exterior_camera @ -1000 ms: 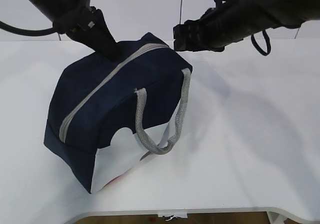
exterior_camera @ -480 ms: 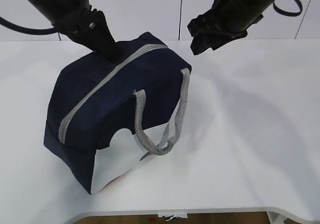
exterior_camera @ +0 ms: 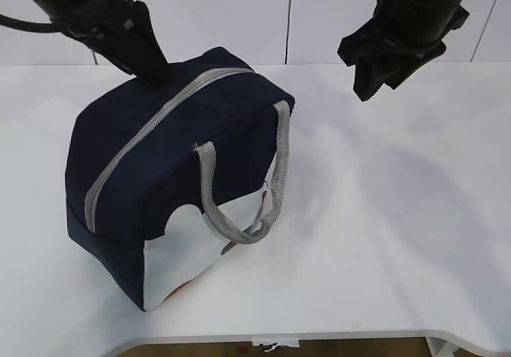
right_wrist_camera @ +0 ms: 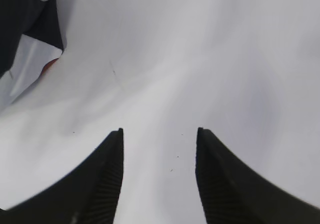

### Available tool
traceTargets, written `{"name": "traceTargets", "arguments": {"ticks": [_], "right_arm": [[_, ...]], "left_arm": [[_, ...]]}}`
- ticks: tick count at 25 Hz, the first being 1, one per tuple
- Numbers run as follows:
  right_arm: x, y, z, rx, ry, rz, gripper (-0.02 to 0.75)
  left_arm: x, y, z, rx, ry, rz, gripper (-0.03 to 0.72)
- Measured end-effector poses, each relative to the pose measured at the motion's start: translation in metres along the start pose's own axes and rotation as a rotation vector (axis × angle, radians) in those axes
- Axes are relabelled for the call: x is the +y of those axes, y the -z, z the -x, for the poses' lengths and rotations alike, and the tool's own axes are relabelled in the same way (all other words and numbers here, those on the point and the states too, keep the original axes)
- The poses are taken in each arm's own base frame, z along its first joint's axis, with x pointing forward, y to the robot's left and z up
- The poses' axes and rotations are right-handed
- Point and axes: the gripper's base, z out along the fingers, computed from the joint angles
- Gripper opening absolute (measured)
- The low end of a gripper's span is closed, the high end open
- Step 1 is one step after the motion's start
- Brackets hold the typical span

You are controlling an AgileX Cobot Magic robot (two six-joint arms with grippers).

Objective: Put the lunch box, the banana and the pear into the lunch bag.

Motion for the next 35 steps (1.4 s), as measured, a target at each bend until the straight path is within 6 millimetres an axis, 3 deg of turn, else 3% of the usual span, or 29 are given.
{"name": "traceTargets", "arguments": {"ticks": [7, 10, 17, 22, 27, 35], "right_arm": [[-0.002, 0.004, -0.001, -0.002, -0.026, -0.022, 0.328], [-0.002, 0.011, -0.002, -0.016, -0.034, -0.024, 0.326], [0.004, 0.036, -0.006, -0.077, -0.078, 0.022, 0.326], [0.006, 0.070, -0.015, -0.152, -0.096, 0.028, 0.326], [0.011, 0.101, -0.046, -0.192, -0.098, 0.025, 0.325], [0.022, 0.139, -0.124, -0.233, -0.097, 0.014, 0.325]], "left_arm": [[0.002, 0.004, -0.004, 0.033, 0.004, 0.041, 0.497], [-0.001, 0.015, -0.005, 0.022, -0.004, 0.070, 0.498], [-0.012, 0.050, -0.011, -0.020, 0.010, 0.162, 0.498], [-0.024, 0.085, -0.019, -0.080, 0.059, 0.247, 0.482], [-0.040, 0.113, -0.045, -0.111, 0.115, 0.318, 0.469], [-0.078, 0.147, -0.108, -0.160, 0.105, 0.355, 0.456]]}}
